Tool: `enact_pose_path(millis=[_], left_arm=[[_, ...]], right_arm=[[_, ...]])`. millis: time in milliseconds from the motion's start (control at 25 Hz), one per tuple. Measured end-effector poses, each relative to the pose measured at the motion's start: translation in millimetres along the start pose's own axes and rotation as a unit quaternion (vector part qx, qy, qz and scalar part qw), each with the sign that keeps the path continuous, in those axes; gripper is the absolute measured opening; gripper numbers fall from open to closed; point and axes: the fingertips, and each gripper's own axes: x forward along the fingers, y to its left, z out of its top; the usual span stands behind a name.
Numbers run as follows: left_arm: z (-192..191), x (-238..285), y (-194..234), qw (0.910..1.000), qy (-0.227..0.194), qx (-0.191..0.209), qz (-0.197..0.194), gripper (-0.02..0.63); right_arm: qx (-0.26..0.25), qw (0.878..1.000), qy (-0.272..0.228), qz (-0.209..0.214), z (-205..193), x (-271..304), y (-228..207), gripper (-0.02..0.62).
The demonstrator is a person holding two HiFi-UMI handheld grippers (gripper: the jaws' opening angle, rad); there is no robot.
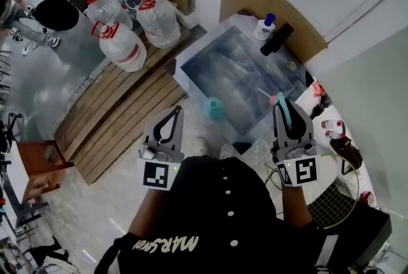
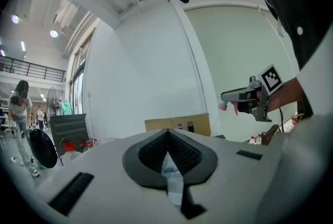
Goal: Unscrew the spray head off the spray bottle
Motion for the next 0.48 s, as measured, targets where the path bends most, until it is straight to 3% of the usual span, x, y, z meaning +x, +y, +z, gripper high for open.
enact_pose_path(millis=[480], left_arm=[[0.3, 0.4, -0.7, 1.0000, 0.000, -0.003, -0.001, 0.025]], right_arm=[[0.007, 1.000, -0.005, 0.007, 2.3, 4.6, 2.2, 0.089]])
